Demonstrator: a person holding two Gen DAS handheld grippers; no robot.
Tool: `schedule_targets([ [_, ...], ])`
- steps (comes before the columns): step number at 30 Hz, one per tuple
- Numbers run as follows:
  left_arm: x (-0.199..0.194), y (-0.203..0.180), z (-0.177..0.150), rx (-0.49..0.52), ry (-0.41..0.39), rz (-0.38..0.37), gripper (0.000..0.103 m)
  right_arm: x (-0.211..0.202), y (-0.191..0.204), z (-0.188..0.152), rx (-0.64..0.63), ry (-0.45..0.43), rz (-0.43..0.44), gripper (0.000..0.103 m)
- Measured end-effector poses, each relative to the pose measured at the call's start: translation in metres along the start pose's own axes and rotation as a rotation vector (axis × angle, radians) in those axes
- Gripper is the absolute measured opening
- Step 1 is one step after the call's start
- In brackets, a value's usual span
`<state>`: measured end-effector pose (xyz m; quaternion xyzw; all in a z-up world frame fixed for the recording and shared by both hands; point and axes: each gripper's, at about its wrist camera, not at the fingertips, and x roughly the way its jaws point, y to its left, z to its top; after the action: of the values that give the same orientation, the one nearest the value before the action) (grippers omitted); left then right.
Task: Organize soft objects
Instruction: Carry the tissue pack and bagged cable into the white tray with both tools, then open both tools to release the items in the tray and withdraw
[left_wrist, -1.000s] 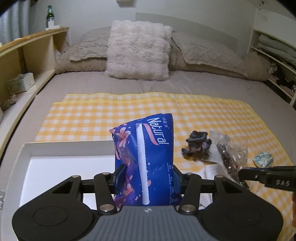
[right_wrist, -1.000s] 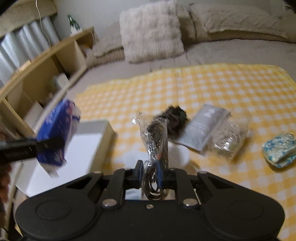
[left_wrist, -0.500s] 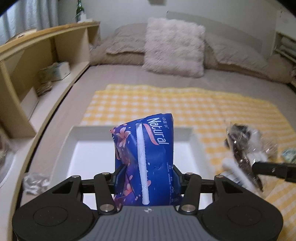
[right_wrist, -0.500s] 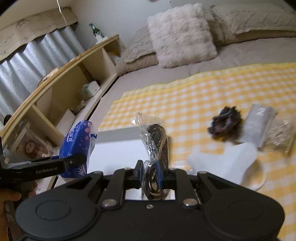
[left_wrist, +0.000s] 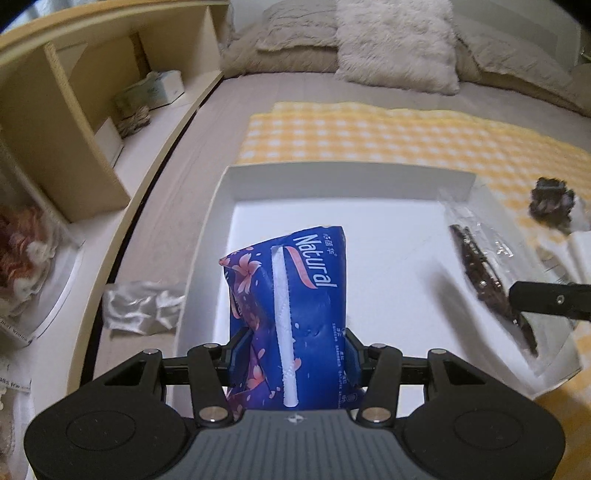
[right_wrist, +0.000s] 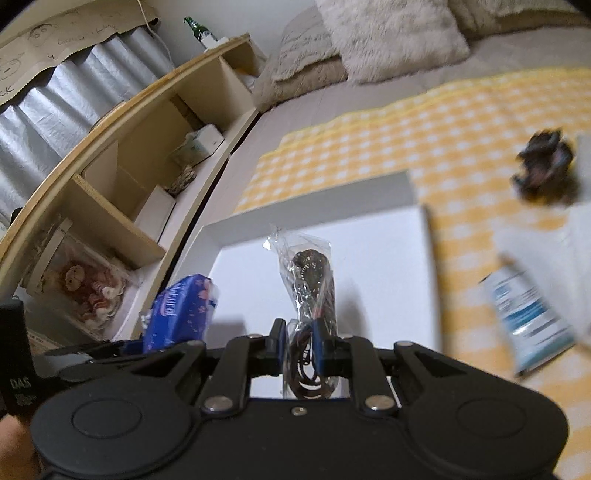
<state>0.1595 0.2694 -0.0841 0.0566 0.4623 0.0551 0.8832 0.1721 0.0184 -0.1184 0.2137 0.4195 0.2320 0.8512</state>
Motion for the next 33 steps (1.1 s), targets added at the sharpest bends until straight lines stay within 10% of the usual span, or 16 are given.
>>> schedule_targets([
  [10,0.018,0.012,-0.002,-0.021,0.002,0.026,0.054,0.041,0.042,-0.023,0.073,0.017,0.039,0.016],
  [22,-0.022,0.019,-0.011,-0.055,-0.070,0.032,0.085,0.069,0.049,-0.030,0.142,0.046,0.044,0.017],
  [33,-0.029,0.019,-0.008,-0.064,-0.067,0.052,0.085,0.047,0.047,-0.024,0.174,0.058,0.100,0.044],
])
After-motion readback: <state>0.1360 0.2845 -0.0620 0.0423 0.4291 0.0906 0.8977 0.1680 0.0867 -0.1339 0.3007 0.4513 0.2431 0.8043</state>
